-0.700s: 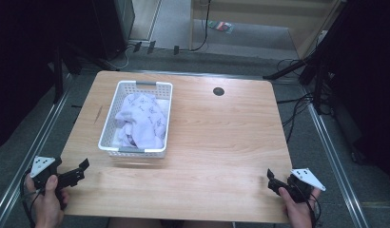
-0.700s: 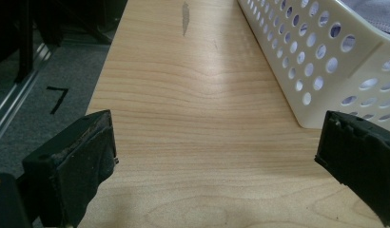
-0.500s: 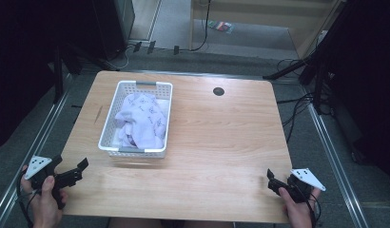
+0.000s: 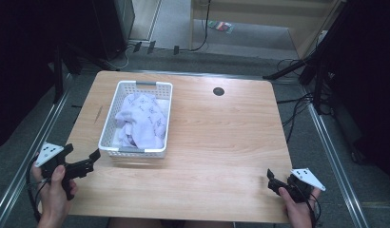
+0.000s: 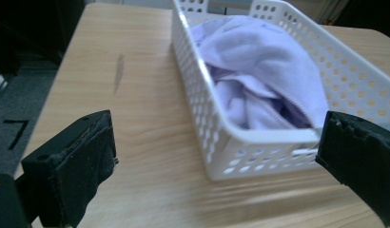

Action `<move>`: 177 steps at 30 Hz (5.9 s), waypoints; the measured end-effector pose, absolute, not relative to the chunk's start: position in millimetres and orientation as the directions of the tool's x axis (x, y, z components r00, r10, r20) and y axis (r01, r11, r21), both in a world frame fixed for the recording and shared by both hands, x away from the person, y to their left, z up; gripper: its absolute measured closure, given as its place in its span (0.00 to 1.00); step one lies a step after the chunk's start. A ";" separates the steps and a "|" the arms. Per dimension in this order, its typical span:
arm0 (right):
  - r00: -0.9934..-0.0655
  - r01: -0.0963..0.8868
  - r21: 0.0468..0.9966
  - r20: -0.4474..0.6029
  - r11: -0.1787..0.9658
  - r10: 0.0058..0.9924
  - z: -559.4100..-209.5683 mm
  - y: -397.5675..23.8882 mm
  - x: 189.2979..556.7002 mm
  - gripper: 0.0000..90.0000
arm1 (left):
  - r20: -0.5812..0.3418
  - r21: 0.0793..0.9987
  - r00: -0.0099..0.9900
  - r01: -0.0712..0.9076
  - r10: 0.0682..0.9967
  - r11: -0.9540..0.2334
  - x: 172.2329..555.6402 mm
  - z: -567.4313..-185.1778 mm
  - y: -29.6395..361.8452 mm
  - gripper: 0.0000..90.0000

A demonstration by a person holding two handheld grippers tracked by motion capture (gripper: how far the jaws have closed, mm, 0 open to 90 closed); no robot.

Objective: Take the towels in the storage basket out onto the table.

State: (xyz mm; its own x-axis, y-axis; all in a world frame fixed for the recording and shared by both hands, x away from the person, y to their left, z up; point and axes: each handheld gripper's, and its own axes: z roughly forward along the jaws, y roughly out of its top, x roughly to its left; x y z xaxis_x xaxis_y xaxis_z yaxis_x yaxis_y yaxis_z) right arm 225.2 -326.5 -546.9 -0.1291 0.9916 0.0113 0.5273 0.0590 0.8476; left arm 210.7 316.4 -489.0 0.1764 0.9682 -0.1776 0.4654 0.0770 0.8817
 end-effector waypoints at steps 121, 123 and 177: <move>-0.139 0.522 0.851 0.027 0.050 0.990 -547.0 -328.4 225.0 0.10 | -0.134 0.603 0.227 0.791 0.965 -0.103 413.1 -435.4 196.7 0.69; -0.138 0.523 0.851 0.027 0.050 0.990 -547.0 -328.3 224.9 0.10 | -0.138 0.609 0.235 0.786 0.962 -0.105 412.0 -431.1 197.6 0.69; -0.143 0.524 0.850 0.032 0.048 0.989 -547.0 -328.6 225.1 0.10 | -0.109 0.707 0.475 0.654 0.873 -0.267 398.3 -366.0 49.7 0.69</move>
State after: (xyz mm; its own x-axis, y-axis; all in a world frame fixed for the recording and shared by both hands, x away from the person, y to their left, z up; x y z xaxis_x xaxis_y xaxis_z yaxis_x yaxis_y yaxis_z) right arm 225.1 -328.6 -547.0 -0.1432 0.9892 0.0324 0.5242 0.0480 0.8502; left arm 398.3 49.7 -366.0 0.4747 0.8733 -0.1093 0.6544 -0.2672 0.7074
